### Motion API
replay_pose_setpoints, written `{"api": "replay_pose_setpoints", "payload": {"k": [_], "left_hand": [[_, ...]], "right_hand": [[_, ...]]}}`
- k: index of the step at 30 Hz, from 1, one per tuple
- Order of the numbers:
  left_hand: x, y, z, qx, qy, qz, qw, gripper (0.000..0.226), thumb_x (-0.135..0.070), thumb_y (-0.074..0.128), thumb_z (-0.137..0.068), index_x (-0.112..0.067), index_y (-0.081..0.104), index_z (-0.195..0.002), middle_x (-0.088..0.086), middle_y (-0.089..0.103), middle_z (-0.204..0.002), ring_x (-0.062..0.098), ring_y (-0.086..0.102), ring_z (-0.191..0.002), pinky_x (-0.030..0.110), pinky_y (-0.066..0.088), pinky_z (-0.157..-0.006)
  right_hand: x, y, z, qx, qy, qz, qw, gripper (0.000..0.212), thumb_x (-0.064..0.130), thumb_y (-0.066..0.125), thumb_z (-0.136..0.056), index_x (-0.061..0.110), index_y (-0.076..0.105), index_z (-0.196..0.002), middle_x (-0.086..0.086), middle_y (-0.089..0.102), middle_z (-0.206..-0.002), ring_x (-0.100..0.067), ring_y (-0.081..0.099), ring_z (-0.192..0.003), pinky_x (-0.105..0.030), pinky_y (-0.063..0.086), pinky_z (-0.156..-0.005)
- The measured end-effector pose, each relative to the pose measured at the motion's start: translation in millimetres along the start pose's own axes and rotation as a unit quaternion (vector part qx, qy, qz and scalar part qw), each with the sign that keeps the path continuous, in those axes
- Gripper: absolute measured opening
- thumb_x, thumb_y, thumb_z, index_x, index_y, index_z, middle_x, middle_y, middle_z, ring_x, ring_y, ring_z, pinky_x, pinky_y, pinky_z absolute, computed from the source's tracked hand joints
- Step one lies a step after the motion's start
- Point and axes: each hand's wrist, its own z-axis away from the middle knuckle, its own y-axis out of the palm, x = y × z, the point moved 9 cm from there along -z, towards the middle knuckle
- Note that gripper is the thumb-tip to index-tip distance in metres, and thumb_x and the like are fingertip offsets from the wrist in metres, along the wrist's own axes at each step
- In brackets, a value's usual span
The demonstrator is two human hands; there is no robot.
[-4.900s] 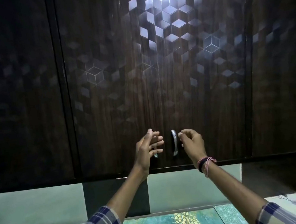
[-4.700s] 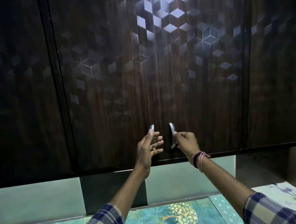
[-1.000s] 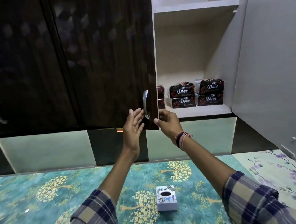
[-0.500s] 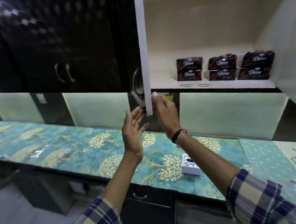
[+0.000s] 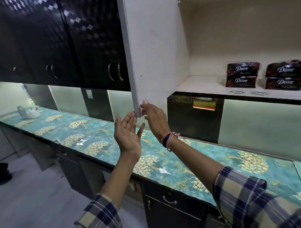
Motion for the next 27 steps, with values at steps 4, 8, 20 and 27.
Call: {"api": "replay_pose_setpoints", "payload": {"k": [4, 8, 20, 27], "left_hand": [[-10, -10, -17, -0.014, 0.005, 0.005, 1.0, 0.065, -0.058, 0.047, -0.1, -0.008, 0.059, -0.141, 0.007, 0.062, -0.145, 0.022, 0.055, -0.138, 0.048, 0.046, -0.115], [-14, -16, -26, -0.016, 0.008, 0.004, 1.0, 0.066, -0.058, 0.047, -0.1, -0.008, 0.058, -0.142, 0.007, 0.059, -0.147, 0.024, 0.053, -0.139, 0.048, 0.045, -0.115], [70, -8, 4, -0.072, -0.083, 0.034, 0.993, 0.063, -0.058, 0.044, -0.101, -0.01, 0.059, -0.139, 0.011, 0.064, -0.141, 0.026, 0.061, -0.129, 0.049, 0.048, -0.11], [144, 110, 24, 0.046, -0.153, 0.039, 0.986, 0.065, -0.056, 0.044, -0.101, -0.006, 0.057, -0.14, 0.016, 0.065, -0.139, 0.028, 0.061, -0.131, 0.05, 0.046, -0.111]], "right_hand": [[-4, 22, -12, 0.028, 0.011, -0.01, 0.999, 0.053, 0.049, 0.036, -0.106, 0.012, 0.072, -0.112, -0.002, 0.071, -0.105, -0.024, 0.069, -0.104, -0.024, 0.051, -0.084], [-9, 30, -22, 0.033, 0.013, -0.016, 0.999, 0.051, 0.052, 0.034, -0.105, 0.017, 0.071, -0.106, 0.0, 0.069, -0.103, -0.025, 0.068, -0.106, -0.029, 0.051, -0.091], [-31, -45, -17, 0.005, 0.066, -0.052, 0.996, 0.056, 0.056, 0.037, -0.104, 0.013, 0.071, -0.118, -0.005, 0.071, -0.122, -0.02, 0.067, -0.111, -0.045, 0.052, -0.105], [-39, -187, -7, -0.099, 0.08, -0.034, 0.991, 0.06, 0.06, 0.038, -0.101, 0.013, 0.074, -0.111, -0.005, 0.075, -0.108, -0.02, 0.07, -0.105, -0.041, 0.054, -0.099]]}}
